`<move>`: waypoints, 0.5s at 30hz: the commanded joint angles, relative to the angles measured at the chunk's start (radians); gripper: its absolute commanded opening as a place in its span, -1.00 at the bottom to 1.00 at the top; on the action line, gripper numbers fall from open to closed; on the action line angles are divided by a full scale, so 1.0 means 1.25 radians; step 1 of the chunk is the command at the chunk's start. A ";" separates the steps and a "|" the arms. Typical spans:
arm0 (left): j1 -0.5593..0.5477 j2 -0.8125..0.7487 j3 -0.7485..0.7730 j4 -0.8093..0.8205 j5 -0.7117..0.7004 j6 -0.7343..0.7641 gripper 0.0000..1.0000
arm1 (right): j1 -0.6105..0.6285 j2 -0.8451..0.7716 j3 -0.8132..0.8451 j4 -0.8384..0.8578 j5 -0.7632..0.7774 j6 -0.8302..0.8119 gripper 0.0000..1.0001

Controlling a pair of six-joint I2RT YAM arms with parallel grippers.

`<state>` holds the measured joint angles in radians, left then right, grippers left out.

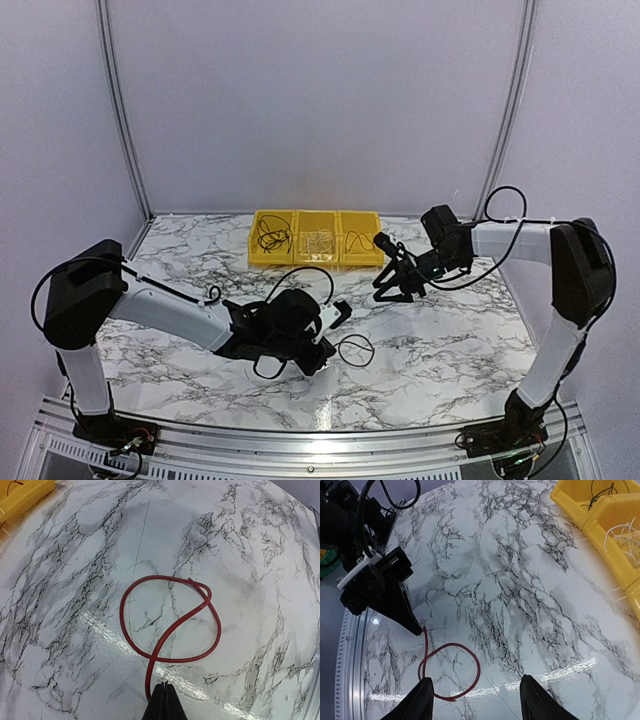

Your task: Untangle the cables

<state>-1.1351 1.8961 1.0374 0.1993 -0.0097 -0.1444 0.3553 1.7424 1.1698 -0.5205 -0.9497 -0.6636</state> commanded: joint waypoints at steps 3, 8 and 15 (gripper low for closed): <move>0.009 0.002 0.005 -0.015 -0.045 0.009 -0.79 | 0.039 0.046 0.037 -0.130 -0.020 -0.090 0.21; 0.009 -0.092 -0.078 0.032 -0.124 -0.010 -0.26 | 0.105 0.050 -0.004 -0.132 0.055 -0.095 0.25; 0.009 -0.211 -0.217 0.212 -0.282 -0.085 0.04 | 0.176 0.057 -0.016 -0.078 0.154 -0.064 0.25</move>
<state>-1.1294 1.7119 0.8280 0.2916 -0.2058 -0.1787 0.5266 1.8030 1.1530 -0.6498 -0.8612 -0.7544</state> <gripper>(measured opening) 0.502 0.623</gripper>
